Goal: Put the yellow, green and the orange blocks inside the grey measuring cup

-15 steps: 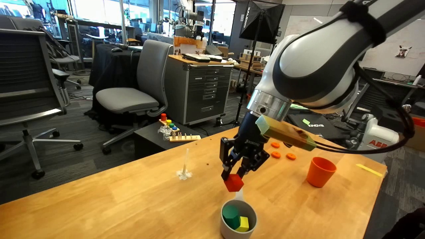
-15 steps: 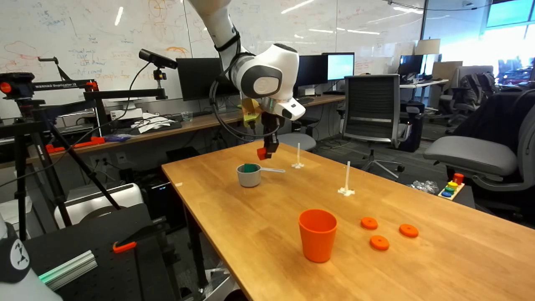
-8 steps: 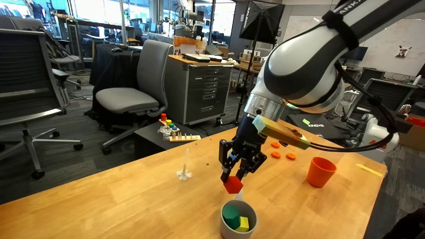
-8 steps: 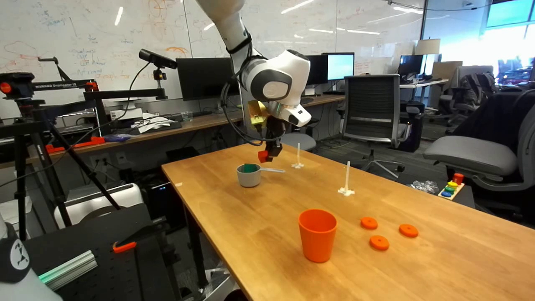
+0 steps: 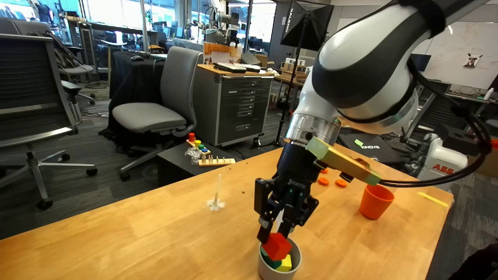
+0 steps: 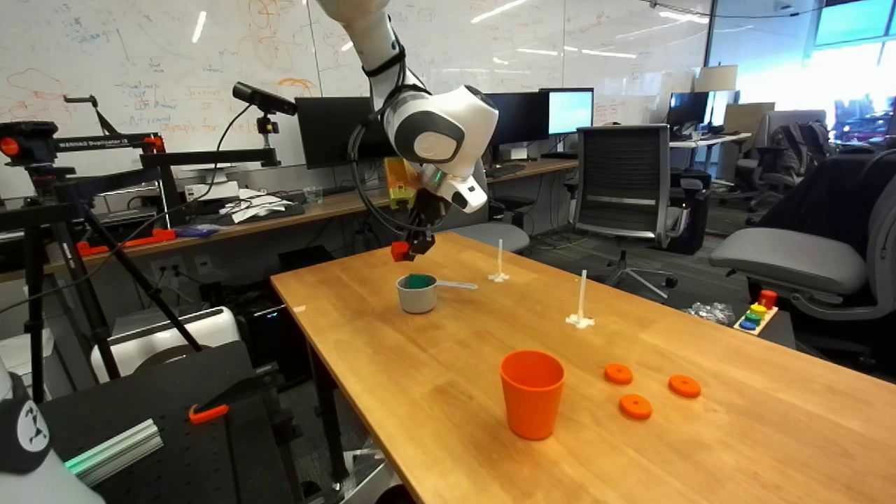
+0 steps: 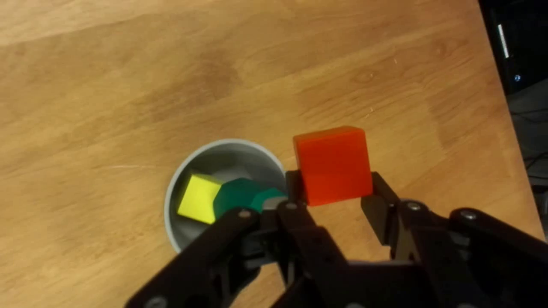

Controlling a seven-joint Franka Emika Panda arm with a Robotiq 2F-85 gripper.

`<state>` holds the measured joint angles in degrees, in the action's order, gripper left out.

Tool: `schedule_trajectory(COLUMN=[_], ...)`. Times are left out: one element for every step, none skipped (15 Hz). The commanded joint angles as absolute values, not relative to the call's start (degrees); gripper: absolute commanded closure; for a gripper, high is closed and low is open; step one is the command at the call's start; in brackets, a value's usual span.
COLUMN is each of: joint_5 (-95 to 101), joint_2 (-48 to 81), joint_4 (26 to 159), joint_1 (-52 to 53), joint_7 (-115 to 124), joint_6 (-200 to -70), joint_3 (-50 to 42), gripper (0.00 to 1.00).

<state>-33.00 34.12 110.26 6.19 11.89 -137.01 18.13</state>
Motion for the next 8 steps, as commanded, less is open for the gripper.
schedule_trajectory(joint_5=[-36.8,-37.4,-37.9,-38.3,-38.5,-38.2,-37.9,-37.3], joint_2=[30.5,30.1,29.7,29.4,29.1,29.3,29.2,29.1], joint_4=[113.4,113.8,114.4,114.8,115.3,115.9,116.4,117.0], joint_1=[5.9,5.9,5.9,5.8,6.0,6.7,7.2,7.7], joint_7=[9.8,9.7,9.7,9.6,9.8,10.4,10.8,11.2], joint_6=[-135.0,-135.0,-135.1,-135.1,-135.6,-136.9,-138.0,-139.4], joint_3=[18.1,17.9,17.6,17.3,16.8,16.1,15.5,14.8], gripper=[0.86,0.86,0.86,0.86,0.86,0.86,0.86,0.86])
